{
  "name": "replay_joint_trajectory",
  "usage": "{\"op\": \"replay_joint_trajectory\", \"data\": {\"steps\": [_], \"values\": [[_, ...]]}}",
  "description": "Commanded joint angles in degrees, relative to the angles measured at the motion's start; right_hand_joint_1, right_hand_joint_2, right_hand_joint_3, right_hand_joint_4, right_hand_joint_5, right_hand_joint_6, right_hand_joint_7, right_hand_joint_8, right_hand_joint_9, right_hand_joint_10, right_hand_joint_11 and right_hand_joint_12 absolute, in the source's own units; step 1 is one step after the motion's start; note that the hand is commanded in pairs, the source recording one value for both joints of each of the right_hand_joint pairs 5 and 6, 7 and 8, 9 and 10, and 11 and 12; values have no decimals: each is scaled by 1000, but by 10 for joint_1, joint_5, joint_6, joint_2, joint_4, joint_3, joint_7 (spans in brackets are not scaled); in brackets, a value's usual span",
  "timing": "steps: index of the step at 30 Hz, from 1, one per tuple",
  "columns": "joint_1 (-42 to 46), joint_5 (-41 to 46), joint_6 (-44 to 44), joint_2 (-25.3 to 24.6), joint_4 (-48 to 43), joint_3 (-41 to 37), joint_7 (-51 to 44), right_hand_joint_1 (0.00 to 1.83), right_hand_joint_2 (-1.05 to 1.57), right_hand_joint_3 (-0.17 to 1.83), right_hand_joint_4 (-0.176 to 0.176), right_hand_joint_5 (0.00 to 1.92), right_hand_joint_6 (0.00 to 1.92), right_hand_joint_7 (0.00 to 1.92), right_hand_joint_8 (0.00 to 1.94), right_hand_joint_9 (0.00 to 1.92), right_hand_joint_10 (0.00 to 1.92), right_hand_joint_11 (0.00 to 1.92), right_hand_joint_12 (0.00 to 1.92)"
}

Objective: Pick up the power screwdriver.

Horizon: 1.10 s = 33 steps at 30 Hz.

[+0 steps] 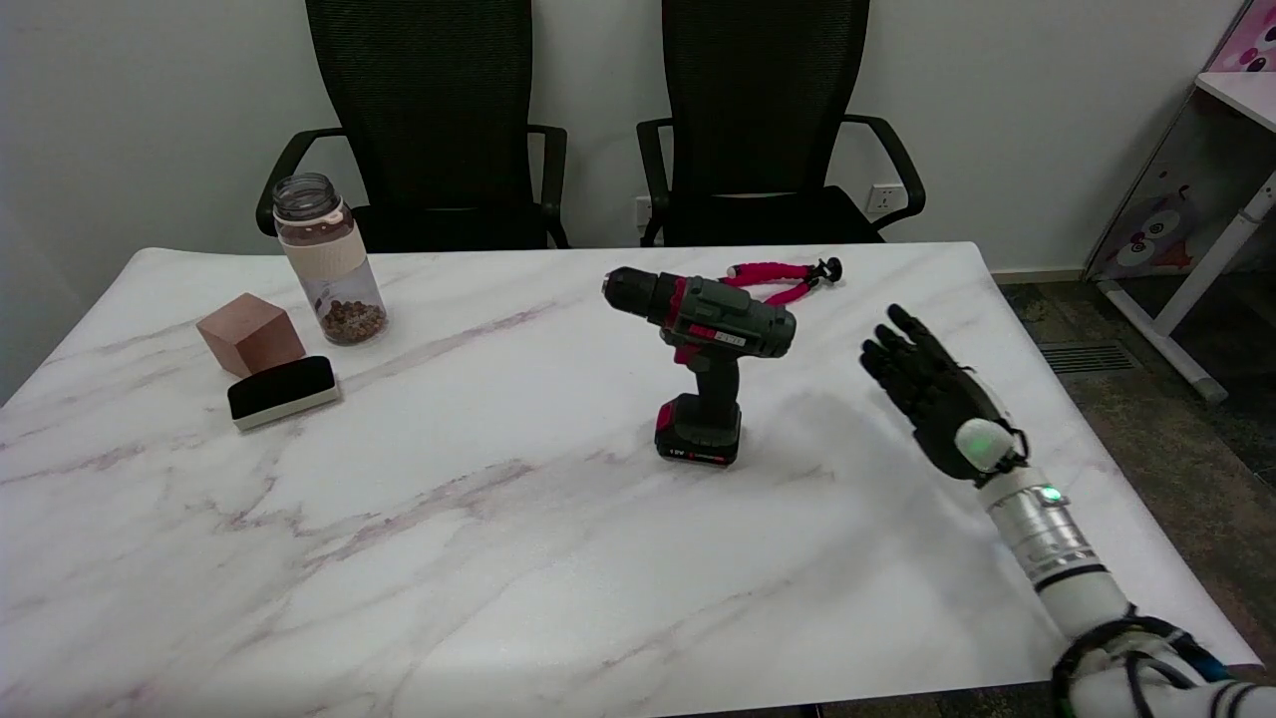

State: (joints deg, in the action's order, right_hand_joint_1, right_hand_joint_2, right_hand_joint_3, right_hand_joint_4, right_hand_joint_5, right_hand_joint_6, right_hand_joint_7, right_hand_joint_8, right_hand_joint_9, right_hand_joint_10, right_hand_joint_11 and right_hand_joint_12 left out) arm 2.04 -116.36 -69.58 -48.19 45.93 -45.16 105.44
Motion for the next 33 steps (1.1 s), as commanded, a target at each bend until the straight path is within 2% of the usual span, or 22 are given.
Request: {"op": "replay_joint_trajectory", "data": {"steps": [1, 6, 7, 14, 23, 33], "values": [[-187, -25, 73, -116, -95, 110, 35, 986, -620, 885, 108, 139, 139, 139, 139, 231, 231, 182, 182], [-201, -31, 74, -122, -95, 121, 35, 986, -628, 876, 118, 133, 133, 133, 133, 234, 234, 162, 162], [-205, -35, 76, -124, -95, 121, 35, 941, -626, 866, 126, 130, 130, 130, 130, 241, 241, 178, 178], [-215, -54, 84, -141, -96, 123, 35, 939, -616, 852, 135, 131, 131, 131, 131, 266, 266, 238, 238], [-224, -64, 84, -152, -95, 124, 35, 947, -586, 874, 151, 141, 141, 141, 141, 382, 382, 474, 474], [-221, -78, 75, -152, -96, 123, 35, 954, -567, 878, 153, 158, 158, 158, 158, 427, 427, 542, 542]]}}
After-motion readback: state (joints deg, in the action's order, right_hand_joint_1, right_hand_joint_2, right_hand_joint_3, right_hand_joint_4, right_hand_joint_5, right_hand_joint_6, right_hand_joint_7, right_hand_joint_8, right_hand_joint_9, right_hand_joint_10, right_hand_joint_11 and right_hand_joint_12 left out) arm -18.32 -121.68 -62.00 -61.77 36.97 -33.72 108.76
